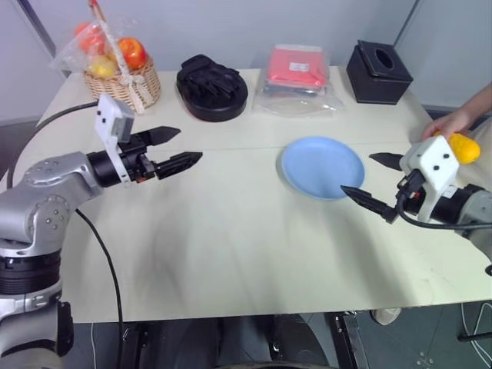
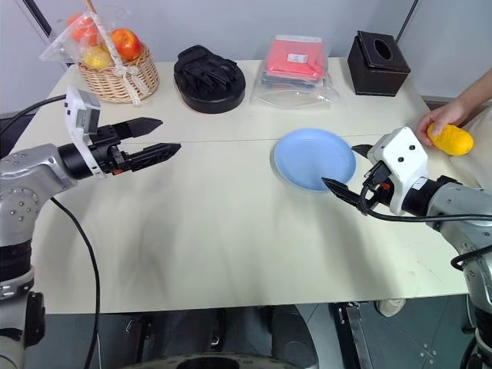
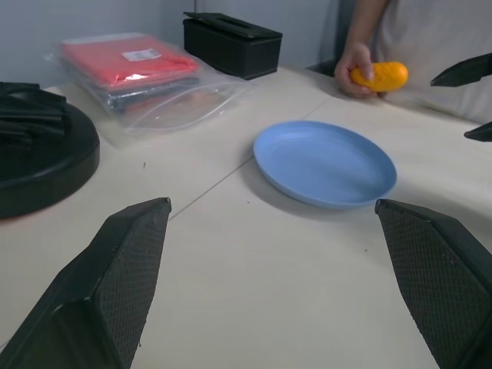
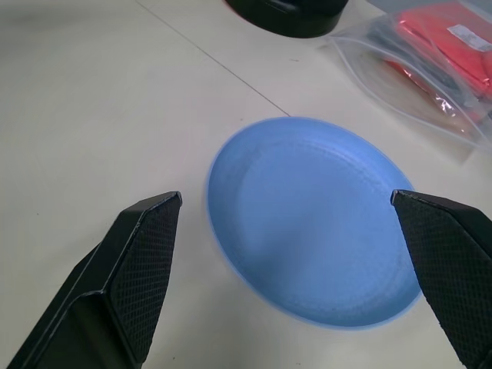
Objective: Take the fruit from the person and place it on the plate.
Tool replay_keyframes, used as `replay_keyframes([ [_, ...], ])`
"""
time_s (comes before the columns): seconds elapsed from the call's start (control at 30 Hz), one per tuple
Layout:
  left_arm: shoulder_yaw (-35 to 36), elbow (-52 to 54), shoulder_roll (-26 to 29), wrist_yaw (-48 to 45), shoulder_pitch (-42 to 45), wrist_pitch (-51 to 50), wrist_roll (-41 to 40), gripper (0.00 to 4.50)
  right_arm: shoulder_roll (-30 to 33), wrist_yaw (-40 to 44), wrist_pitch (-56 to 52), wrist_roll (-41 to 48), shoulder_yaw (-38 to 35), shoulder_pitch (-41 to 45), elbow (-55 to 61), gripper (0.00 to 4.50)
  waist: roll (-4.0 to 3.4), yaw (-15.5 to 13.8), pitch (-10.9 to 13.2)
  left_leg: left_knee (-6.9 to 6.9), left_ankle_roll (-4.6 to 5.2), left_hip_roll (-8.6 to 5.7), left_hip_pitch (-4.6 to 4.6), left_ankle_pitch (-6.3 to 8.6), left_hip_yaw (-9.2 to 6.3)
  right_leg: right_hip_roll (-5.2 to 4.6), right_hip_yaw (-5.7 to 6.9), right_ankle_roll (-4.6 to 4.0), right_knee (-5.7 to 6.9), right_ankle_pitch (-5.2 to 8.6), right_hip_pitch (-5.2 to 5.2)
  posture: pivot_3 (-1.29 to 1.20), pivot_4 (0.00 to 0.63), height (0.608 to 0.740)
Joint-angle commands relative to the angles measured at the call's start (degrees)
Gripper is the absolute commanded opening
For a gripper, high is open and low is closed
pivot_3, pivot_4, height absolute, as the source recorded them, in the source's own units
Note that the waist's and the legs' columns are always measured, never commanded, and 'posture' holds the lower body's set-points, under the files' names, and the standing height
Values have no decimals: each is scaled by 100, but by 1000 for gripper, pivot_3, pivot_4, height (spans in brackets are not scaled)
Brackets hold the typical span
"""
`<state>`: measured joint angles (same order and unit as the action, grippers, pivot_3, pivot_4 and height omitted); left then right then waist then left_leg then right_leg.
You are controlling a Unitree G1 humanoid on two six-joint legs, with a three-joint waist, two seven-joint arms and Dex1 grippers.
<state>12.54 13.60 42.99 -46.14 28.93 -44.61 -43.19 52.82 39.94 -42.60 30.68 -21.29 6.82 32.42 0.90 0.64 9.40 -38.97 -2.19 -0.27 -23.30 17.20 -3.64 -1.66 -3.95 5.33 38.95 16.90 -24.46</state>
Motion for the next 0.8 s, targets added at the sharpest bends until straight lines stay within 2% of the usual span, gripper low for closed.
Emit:
replay_keyframes([
  [0.03, 122, 95, -10, -15, 68, 80, -76, 4450, 55, -28, 10, 62, -219, 56, 157, 4500, 0, 0, 0, 0, 0, 0, 0, 0, 0, 0, 0, 0, 0, 0, 0, 0, 150, 740],
  [0.8, 44, 63, -116, -1, 154, 98, -35, 4450, 14, -195, -71, 78, -255, 125, 168, 4500, 0, -1, 0, 0, 0, 0, 0, 0, 0, 0, 0, 0, 0, 0, 0, 0, 150, 740],
])
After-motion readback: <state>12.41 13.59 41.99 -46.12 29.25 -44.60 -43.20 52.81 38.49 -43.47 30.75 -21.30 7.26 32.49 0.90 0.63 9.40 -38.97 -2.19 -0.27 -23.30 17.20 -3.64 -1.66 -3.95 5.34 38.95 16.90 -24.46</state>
